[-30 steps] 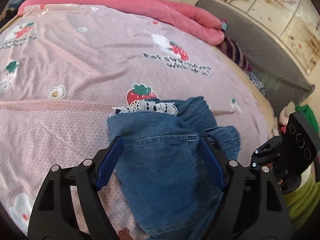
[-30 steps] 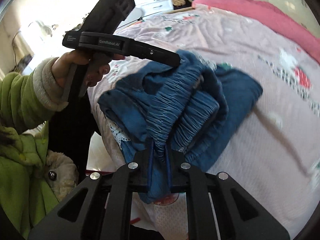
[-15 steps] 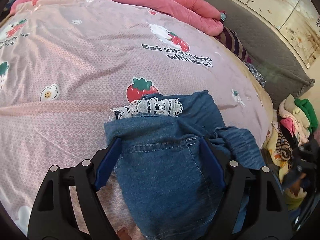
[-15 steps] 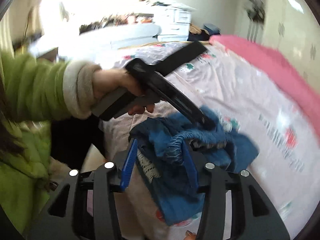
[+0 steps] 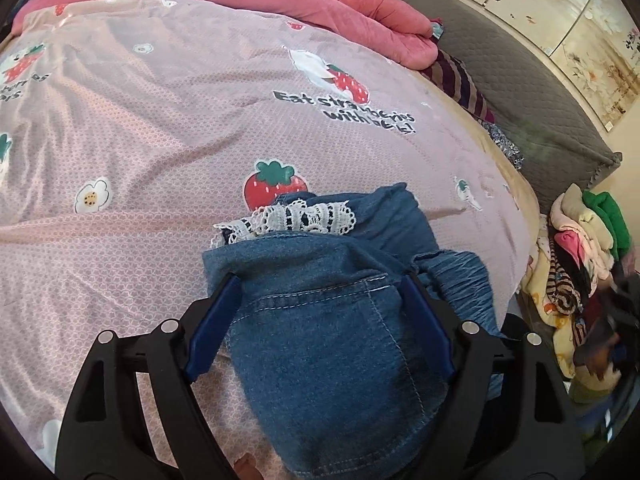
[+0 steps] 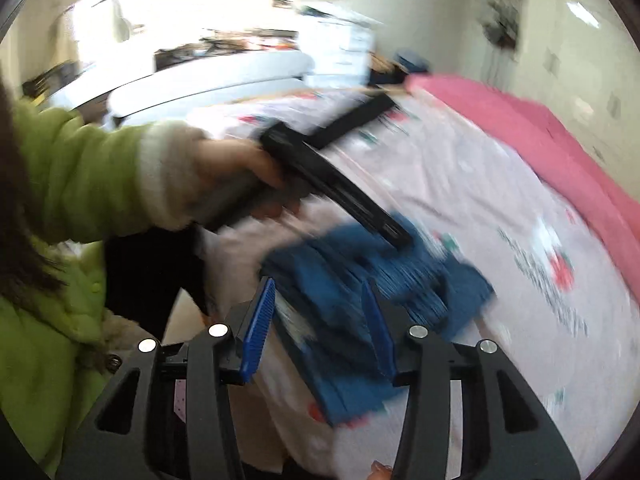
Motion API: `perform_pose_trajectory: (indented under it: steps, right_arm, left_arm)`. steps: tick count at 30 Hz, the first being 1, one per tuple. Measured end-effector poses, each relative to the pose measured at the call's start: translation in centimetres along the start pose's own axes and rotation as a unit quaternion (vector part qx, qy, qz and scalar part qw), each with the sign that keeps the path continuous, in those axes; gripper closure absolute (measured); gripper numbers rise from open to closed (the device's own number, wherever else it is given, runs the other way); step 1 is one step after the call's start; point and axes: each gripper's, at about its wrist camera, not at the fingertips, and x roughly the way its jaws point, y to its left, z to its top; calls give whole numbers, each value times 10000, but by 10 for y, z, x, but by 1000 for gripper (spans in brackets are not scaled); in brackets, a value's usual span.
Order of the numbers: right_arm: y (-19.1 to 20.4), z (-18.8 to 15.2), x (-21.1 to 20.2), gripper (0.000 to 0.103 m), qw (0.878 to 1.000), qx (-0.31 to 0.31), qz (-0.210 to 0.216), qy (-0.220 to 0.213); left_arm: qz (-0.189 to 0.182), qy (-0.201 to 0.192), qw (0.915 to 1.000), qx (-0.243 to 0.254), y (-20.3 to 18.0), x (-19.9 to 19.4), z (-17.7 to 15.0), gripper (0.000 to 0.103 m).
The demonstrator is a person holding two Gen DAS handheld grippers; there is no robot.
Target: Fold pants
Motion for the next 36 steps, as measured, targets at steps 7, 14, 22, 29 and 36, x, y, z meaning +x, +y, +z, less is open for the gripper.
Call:
perform_pose_trajectory:
  steps: [7, 14, 22, 29, 36]
  right_arm:
    - [23, 28, 78, 63, 9917, -1066, 165, 695]
    - [21, 21, 102, 87, 9870, -1288, 64, 960]
    - [29, -16, 69, 97, 9853, -1392, 440, 885]
    - [11, -47, 86, 97, 9912, -818, 498, 915]
    - [13, -54, 83, 94, 9940, -546, 493, 812]
  left_arm:
    - [88, 145, 9998, 118, -1, 0, -4, 30]
    - [141, 197, 9997, 24, 8, 5, -6, 29]
    - [229, 214, 9995, 54, 5, 11, -3, 28]
    - [352, 212, 9991, 109, 1, 16, -2, 26]
    - [408, 150, 9990, 124, -1, 16, -4, 25]
